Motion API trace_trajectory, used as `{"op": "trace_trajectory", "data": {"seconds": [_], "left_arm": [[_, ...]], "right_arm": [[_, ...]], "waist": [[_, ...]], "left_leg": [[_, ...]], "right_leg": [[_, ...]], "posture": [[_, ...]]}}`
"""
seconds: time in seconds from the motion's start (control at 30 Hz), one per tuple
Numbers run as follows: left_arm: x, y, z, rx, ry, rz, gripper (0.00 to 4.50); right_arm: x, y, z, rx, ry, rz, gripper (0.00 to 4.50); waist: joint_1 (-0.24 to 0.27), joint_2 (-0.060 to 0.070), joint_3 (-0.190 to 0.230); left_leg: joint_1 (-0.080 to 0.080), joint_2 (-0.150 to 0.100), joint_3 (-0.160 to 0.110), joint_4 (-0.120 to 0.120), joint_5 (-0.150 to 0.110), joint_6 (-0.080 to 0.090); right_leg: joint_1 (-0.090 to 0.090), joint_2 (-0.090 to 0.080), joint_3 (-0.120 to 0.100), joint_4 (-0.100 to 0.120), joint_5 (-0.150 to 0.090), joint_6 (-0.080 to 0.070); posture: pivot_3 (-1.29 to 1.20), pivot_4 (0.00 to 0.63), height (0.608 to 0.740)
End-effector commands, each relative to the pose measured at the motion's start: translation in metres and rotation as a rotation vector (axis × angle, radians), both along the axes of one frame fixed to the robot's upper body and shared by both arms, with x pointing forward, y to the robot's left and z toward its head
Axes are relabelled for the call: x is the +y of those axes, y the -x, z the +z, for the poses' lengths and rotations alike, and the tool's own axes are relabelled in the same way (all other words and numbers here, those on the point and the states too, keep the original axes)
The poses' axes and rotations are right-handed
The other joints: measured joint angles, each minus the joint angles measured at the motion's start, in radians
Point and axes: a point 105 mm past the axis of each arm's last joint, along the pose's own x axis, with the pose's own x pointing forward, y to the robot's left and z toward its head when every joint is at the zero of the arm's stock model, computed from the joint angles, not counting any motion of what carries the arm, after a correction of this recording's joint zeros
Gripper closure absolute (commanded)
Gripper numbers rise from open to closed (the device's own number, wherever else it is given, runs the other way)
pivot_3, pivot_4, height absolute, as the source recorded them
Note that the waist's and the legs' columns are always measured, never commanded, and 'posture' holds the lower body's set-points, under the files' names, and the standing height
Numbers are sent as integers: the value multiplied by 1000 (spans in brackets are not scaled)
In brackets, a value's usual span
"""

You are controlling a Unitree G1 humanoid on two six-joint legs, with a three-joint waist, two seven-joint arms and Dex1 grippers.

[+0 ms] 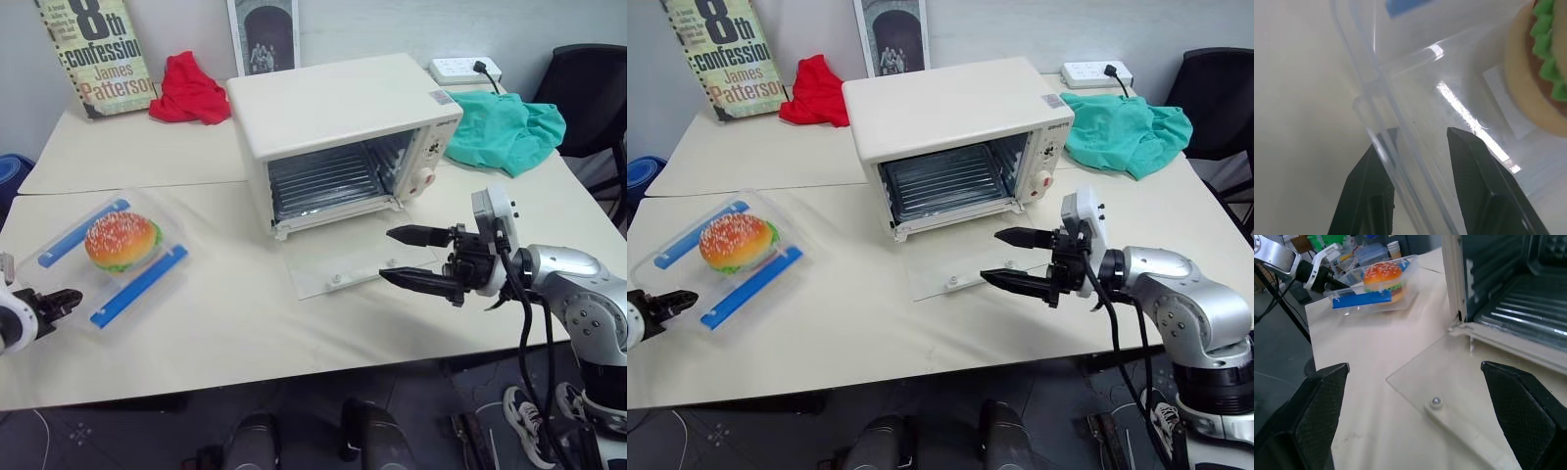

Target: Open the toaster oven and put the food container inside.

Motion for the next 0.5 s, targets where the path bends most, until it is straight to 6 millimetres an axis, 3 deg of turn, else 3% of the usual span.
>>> {"op": "trace_trajectory", "data": {"seconds": [0.03, 0.1, 0.23, 0.37, 0.5], "left_arm": [[-13, -1, 23, -91, -1, -188, 3178], [-33, -2, 30, -106, 12, -313, 3178], [-105, 0, 51, -167, 11, -665, 3178], [-153, -7, 54, -164, -6, -813, 3178], [-181, -19, 54, -150, 11, -856, 3178]], "right_arm": [[-4, 0, 9, -82, 19, -21, 0], [-6, -4, 9, -86, 21, -39, 0], [-22, -3, 6, -58, 48, -51, 0], [-46, 4, 7, -43, 92, -66, 0], [-54, 8, 13, -60, 83, -92, 0]], "waist": [[-2, 0, 0], [-1, 0, 0], [6, 0, 0], [19, 1, 1], [10, 1, 1]], "left_leg": [[0, 1, 0, 0, 0, 0], [0, 2, 1, 0, -1, -1], [0, 2, 1, 0, -2, -1], [0, -1, 1, 0, -3, 1], [1, 0, 3, 0, -3, 1]], "right_leg": [[0, 0, 0, 0, 0, 0], [0, 1, -1, -1, 0, 0], [0, 0, -1, -1, 0, 0], [1, -3, 0, -1, 0, 0], [1, -1, 2, -1, 1, 1]], "posture": [[0, 150, 740], [0, 150, 740], [0, 150, 740], [0, 150, 740], [0, 150, 740]]}}
